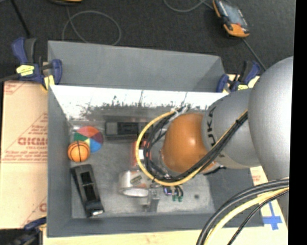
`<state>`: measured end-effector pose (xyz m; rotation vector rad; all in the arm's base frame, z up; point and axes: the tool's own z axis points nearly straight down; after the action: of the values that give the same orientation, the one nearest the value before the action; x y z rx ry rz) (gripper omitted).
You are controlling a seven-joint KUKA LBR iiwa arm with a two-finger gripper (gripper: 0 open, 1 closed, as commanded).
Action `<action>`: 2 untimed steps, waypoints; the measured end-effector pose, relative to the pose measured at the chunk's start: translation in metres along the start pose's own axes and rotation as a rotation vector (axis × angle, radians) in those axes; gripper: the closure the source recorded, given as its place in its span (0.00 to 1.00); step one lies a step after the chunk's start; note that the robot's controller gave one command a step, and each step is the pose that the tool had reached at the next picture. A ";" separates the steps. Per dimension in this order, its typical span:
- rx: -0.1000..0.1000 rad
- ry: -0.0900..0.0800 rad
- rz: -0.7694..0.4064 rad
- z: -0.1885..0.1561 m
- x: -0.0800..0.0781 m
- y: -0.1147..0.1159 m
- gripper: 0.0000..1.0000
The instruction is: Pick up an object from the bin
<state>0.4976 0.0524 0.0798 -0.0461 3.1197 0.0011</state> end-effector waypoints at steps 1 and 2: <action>0.002 -0.019 -0.079 -0.002 -0.011 0.024 1.00; 0.002 -0.018 -0.079 -0.002 -0.011 0.024 1.00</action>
Offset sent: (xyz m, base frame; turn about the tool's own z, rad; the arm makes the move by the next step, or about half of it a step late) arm 0.0000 0.0000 0.0000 0.0000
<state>0.5074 0.0766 0.0816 -0.1682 3.0970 -0.0024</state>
